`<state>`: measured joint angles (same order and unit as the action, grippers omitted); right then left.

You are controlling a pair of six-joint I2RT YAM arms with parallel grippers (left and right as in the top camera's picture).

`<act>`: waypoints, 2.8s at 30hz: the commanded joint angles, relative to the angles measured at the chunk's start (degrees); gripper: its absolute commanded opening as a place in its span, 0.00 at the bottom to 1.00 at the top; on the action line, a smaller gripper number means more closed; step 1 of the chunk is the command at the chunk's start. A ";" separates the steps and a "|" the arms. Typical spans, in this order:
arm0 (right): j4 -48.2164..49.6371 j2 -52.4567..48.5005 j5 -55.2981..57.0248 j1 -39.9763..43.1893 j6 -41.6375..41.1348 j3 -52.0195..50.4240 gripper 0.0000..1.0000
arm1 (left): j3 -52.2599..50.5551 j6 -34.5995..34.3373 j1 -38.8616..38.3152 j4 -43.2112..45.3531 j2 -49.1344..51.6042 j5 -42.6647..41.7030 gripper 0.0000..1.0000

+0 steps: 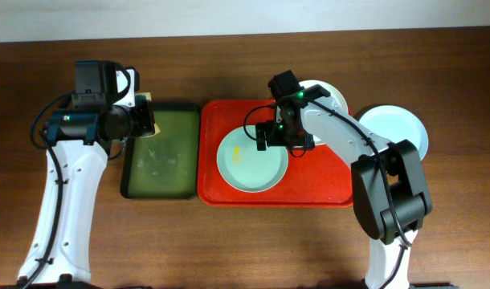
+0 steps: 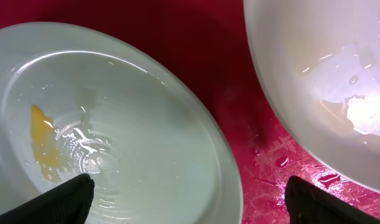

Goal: Clean dirty plates on tray and stack at the side
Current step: 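Grasp the sponge again with the left gripper from the green tray, then scrub the pale green plate with the sponge in the left gripper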

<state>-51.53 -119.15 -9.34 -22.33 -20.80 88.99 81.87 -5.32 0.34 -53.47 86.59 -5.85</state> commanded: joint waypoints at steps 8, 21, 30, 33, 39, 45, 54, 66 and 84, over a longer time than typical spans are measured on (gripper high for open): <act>0.13 0.50 -0.52 0.22 -0.28 1.07 0.99 | -0.24 1.11 -0.24 0.02 -0.04 -1.03 0.00; -0.52 0.50 -1.49 0.22 -0.28 1.07 0.99 | -0.39 1.11 -3.17 -1.66 -0.04 -2.47 0.00; -13.99 0.50 -4.42 5.44 0.55 3.17 0.30 | -2.34 1.09 -3.72 -1.14 4.17 -1.25 0.00; -11.63 0.50 -3.50 3.28 0.35 1.27 0.19 | -2.34 1.09 -3.72 -1.01 7.72 -1.44 0.00; -8.04 0.50 -3.54 1.27 -0.92 -2.38 0.19 | -2.34 1.09 -3.72 -1.44 8.24 -1.44 0.00; -6.38 0.50 -0.33 1.25 -0.72 -2.58 0.40 | -2.32 1.09 -3.72 -1.51 8.26 0.72 0.00; -4.24 0.50 0.33 -2.45 -6.51 -4.57 0.13 | 16.44 -1.46 -13.73 -11.91 22.43 1.14 0.00; -2.62 0.50 -4.09 -0.55 -11.74 -4.57 0.04 | 16.44 -4.48 -22.01 -10.67 31.61 -0.81 0.00; -2.60 0.50 -0.31 -0.59 -12.70 -4.57 0.05 | 9.20 -4.48 -23.61 -1.20 31.91 -0.81 0.00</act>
<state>-54.13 -119.15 -11.44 -23.07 -33.01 84.77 91.48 -9.26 -22.94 -54.85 117.89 -5.82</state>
